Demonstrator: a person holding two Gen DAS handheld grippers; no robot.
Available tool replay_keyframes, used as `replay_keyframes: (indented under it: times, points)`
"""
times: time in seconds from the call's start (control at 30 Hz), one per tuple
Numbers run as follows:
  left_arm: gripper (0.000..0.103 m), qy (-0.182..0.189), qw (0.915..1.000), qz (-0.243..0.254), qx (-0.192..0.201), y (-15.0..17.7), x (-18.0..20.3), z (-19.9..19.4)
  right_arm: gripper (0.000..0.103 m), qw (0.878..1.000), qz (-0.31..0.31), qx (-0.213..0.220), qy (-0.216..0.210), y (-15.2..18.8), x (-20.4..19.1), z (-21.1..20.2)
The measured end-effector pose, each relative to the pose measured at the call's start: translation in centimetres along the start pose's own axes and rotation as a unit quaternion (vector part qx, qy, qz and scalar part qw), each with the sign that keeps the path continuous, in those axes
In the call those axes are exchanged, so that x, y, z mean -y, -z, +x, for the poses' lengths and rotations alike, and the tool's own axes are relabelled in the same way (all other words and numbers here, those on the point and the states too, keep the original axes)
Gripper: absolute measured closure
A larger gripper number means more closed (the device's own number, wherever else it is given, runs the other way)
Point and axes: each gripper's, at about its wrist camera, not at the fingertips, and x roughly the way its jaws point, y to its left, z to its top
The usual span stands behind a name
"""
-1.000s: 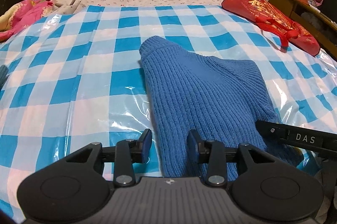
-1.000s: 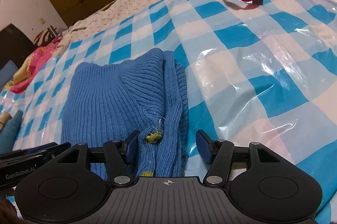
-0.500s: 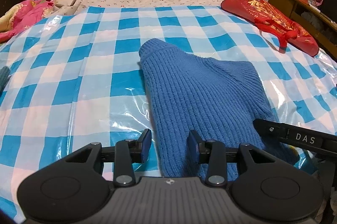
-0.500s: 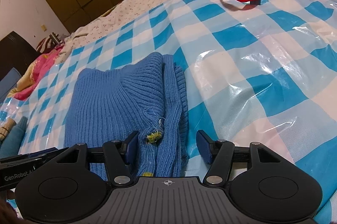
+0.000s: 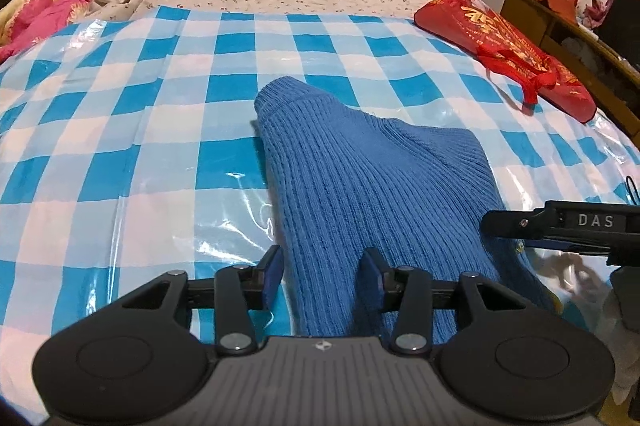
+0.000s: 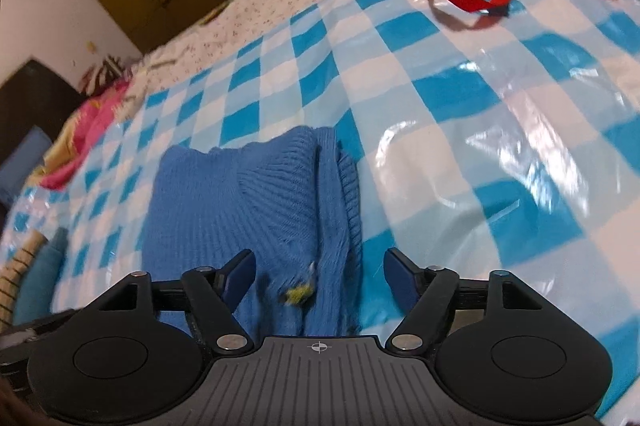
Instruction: Fold small clothes
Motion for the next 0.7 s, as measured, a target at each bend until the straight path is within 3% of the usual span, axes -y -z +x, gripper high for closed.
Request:
replay_keyframes:
  times: [0.13,0.5,0.7]
  points:
    - [0.041,0.011,0.9999,-0.004,0.000,0.0,-0.7,0.3,0.030,1.000,0.004,-0.022,-0.010,-0.4,0.6,1.1]
    - [0.038,0.033,0.9993,-0.014,-0.007,-0.2,-1.5,1.1,0.028,0.996,0.049,-0.033,-0.063,-0.8,2.4,1.7]
    - [0.033,0.045,0.9983,-0.034,-0.016,-0.5,-2.1,2.2,0.027,0.996,0.027,-0.048,-0.077,-0.8,0.8,3.3]
